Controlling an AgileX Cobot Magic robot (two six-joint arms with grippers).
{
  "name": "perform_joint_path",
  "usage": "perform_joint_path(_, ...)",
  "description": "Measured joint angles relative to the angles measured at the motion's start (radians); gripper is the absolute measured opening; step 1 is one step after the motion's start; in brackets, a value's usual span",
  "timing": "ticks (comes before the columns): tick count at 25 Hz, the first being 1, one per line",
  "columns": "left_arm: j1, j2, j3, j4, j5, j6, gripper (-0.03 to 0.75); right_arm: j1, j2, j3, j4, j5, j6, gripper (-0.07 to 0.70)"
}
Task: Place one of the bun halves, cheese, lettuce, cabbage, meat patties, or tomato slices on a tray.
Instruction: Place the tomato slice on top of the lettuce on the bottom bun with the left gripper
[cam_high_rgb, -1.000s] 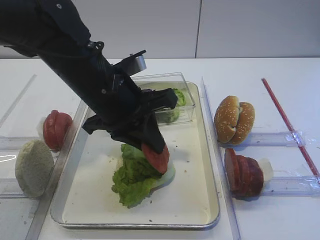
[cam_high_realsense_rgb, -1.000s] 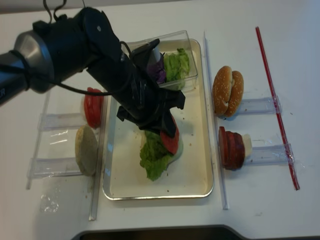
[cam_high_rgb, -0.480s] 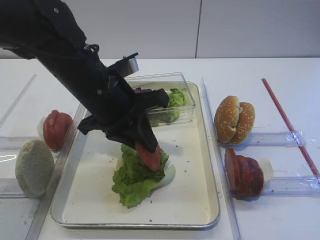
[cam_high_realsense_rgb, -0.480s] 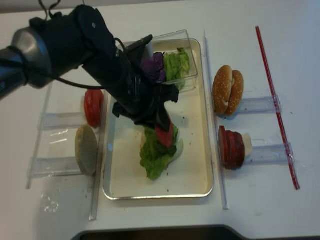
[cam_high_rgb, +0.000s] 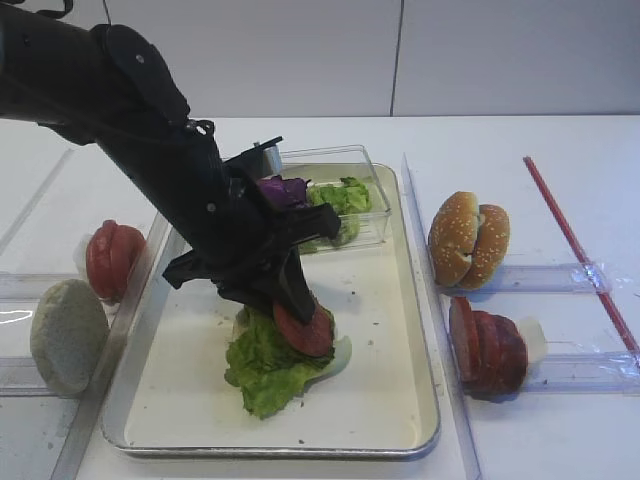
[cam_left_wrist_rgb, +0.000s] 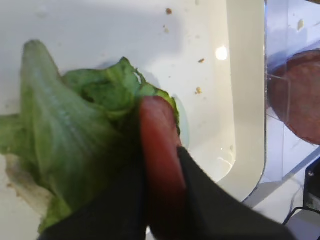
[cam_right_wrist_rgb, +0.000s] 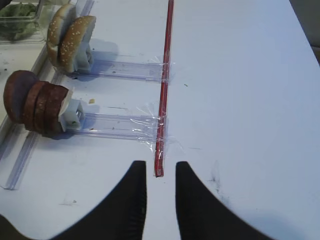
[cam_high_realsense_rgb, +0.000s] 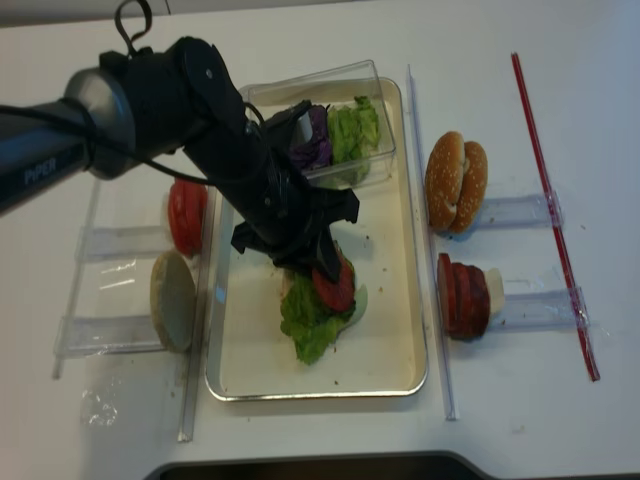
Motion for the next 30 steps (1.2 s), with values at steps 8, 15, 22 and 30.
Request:
perform_joint_path(8,0.0,0.008,0.0,0.045,0.01,-0.029,0.173,0.0,0.0,0.0,0.0,0.0,0.0,0.179)
perform_joint_path(15,0.0,0.008,0.0,0.088,0.023,-0.062,0.246,0.0,0.0,0.0,0.0,0.0,0.0,0.179)
perform_joint_path(22,0.0,0.009,0.0,0.096,0.046,-0.064,0.339,0.0,0.0,0.0,0.0,0.0,0.0,0.179)
perform_joint_path(30,0.0,0.009,-0.057,0.184,0.14,-0.146,0.347,0.0,0.0,0.0,0.0,0.0,0.0,0.179)
